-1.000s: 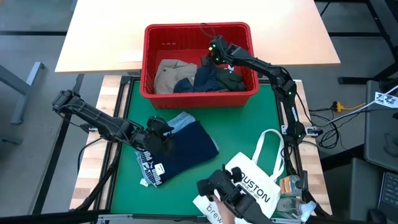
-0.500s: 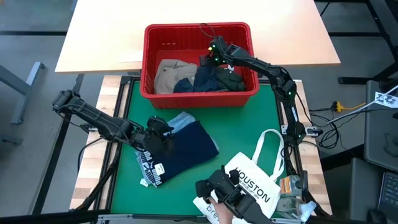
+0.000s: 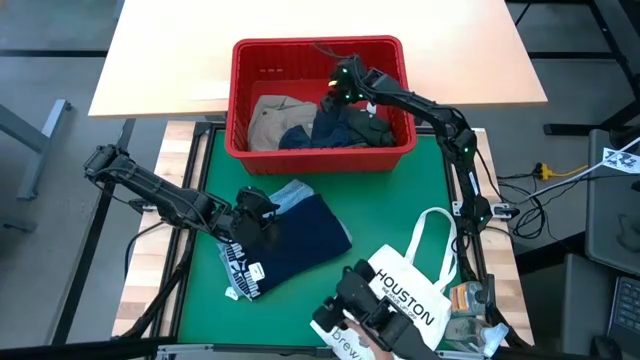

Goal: Fold Laundry from Bin
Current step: Stack the gray shorts on top of the dark blue boxer shorts

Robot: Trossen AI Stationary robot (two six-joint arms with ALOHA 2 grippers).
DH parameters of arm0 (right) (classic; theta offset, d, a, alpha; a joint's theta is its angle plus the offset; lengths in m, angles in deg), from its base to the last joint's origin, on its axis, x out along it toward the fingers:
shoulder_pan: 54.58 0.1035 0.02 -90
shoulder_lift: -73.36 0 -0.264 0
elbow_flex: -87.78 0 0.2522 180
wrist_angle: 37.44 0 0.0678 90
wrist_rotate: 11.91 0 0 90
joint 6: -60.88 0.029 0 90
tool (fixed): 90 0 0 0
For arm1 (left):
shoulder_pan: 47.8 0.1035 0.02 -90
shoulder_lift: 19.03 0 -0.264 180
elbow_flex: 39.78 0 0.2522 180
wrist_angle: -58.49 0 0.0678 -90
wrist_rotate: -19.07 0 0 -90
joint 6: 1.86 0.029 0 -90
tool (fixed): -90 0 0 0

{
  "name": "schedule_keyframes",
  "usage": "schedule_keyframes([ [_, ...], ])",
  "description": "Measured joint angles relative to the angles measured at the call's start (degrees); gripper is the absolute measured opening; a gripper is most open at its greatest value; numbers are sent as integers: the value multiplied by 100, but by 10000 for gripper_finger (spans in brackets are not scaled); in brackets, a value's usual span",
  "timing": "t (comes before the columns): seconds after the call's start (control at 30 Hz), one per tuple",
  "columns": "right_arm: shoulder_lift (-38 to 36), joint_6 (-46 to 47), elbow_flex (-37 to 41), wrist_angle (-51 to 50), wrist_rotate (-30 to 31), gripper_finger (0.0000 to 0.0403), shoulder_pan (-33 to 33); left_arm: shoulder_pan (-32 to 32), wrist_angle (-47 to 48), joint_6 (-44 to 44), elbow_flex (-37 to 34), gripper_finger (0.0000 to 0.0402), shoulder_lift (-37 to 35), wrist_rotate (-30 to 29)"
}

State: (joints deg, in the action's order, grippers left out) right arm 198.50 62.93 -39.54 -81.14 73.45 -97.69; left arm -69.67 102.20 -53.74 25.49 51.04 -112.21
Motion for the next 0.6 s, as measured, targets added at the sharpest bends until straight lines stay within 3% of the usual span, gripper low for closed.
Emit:
schedule_keyframes([
  [0.37,0,-2779,-10,-288,-7,188,-4,0,1,-4,0,153,0,0],
  [0.6,0,-3984,-13,-588,-9,188,-4,0,0,-4,0,153,0,0],
])
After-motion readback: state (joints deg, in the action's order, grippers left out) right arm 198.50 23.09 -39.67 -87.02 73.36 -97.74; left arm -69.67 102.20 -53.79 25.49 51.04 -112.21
